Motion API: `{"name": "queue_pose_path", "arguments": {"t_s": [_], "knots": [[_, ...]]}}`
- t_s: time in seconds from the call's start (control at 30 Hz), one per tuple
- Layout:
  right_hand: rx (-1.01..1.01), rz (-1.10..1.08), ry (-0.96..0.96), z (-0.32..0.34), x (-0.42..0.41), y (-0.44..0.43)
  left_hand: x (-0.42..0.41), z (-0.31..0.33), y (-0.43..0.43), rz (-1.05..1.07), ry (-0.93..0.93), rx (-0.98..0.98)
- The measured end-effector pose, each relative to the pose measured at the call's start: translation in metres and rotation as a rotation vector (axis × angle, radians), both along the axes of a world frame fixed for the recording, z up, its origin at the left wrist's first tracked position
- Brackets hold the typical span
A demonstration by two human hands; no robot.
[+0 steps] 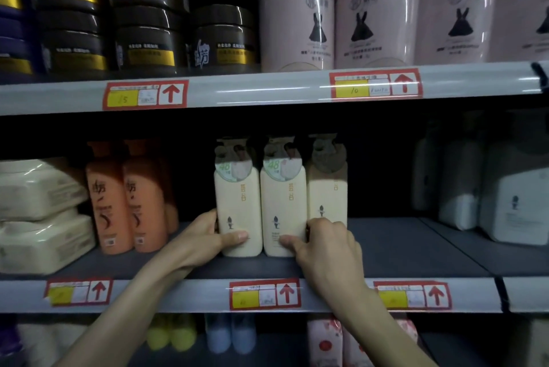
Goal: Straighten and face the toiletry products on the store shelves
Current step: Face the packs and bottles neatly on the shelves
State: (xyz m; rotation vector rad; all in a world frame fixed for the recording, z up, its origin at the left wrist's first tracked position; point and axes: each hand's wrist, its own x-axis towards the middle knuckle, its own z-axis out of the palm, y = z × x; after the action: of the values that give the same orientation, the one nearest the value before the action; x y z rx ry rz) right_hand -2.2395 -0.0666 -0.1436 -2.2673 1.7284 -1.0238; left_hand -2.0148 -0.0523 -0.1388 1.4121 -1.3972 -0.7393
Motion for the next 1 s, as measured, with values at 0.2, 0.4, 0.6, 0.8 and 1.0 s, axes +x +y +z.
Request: {"name": "queue_pose_path", "arguments": {"t_s": [0.2,0.4,0.6,0.8,1.0], "knots": [[-0.025,0.010,0.047,0.004,0.003,-0.004,-0.001,0.001,-0.002,0.005,0.017,0.006],[-0.056,-0.020,-0.008,-0.007,-0.021,-0.012,-0.003,-0.001,0.006,0.047,-0.038,-0.017],[-0.004,-0.138,-0.095,-0.009,-0.067,-0.039,-0.009,0.000,0.003,0.073,-0.042,-0.013],[0.028,-0.077,-0.087,0.000,-0.056,-0.051,-0.012,-0.007,-0.004,0.087,-0.054,-0.040],[0.105,-0.080,-0.197,-0.005,-0.057,-0.073,-0.007,-0.014,-0.007,0.072,-0.052,-0.054]]}}
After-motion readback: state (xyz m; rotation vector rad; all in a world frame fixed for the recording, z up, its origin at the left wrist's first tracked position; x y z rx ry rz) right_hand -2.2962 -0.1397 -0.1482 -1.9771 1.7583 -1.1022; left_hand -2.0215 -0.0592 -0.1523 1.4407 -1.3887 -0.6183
